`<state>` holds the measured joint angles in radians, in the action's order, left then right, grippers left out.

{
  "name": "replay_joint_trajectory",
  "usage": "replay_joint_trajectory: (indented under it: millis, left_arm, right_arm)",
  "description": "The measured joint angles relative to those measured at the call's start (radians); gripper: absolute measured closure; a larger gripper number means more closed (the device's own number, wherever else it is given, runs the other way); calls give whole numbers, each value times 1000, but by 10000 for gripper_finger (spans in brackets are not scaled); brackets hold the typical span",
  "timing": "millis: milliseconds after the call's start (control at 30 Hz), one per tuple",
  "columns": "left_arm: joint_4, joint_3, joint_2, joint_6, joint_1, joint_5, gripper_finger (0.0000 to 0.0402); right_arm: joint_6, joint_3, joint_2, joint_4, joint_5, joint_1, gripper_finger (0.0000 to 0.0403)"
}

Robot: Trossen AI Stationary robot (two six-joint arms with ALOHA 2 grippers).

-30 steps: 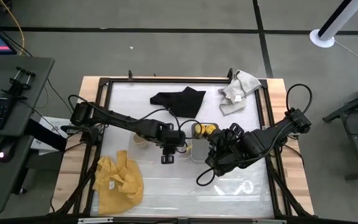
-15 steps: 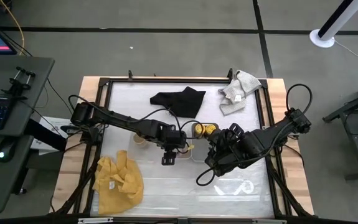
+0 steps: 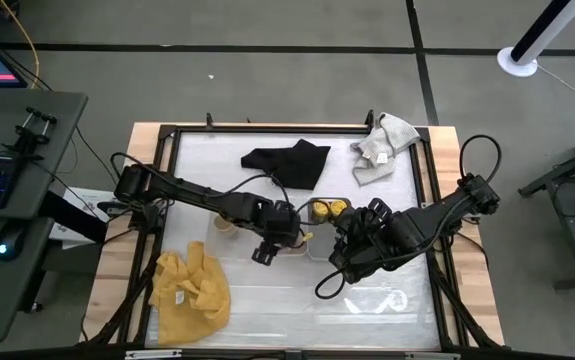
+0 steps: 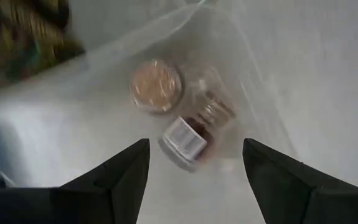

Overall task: Sort spices by type
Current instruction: Put the brown seasoning bottle into the right transparent bin

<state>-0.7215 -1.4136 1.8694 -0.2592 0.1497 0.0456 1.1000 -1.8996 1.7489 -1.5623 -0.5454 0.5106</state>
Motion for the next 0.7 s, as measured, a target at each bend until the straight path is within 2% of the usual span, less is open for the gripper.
replay_joint_trajectory:
  millis: [133, 267, 433, 700]
  left_arm:
    - [36, 0, -2, -255, -5, 13, 158]
    - [36, 0, -2, -367, -18, -6, 158]
    - [30, 0, 3, -406, -34, -18, 158]
    - [4, 0, 81, -405, -42, -60, 158]
  right_arm:
    - [0, 0, 0, 0, 0, 0, 142]
    - [2, 0, 0, 0, 0, 0, 142]
    - [2, 0, 0, 0, 0, 0, 142]
    - [2, 0, 0, 4, 0, 0, 142]
